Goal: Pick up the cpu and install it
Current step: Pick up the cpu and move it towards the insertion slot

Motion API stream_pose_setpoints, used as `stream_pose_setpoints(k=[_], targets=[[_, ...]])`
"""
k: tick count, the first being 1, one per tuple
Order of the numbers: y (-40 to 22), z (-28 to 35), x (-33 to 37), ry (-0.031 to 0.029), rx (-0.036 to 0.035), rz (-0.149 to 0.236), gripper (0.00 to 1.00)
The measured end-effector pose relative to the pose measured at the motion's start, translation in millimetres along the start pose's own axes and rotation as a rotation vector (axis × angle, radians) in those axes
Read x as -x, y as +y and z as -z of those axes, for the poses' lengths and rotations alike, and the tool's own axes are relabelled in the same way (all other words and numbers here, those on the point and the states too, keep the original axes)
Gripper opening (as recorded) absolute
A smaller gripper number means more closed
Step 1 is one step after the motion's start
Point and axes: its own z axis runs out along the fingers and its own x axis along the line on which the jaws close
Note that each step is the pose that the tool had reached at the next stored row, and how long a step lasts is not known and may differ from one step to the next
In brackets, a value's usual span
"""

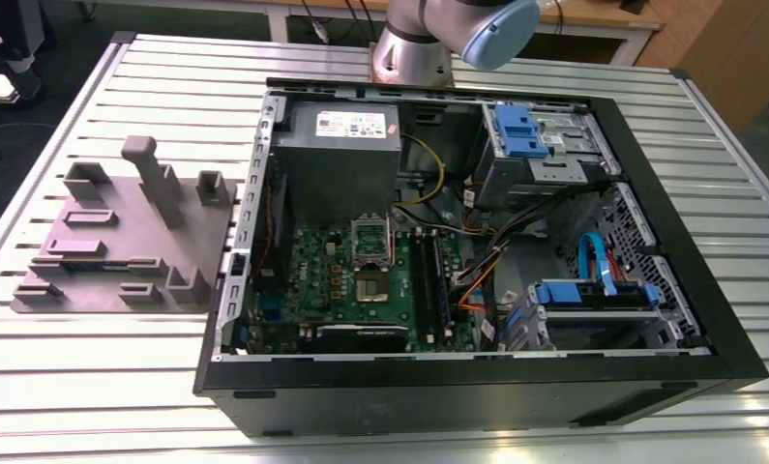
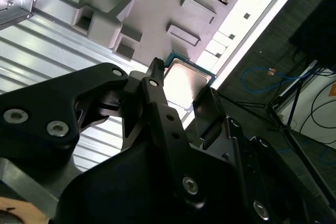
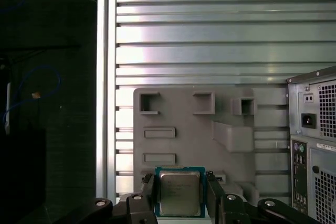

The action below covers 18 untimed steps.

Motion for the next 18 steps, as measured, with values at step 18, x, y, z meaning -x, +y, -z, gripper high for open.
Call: stream_pose_setpoints(k=[18], targets=[[0.0,0.0,1.1,0.0001,0.0049,0.0,0.47]])
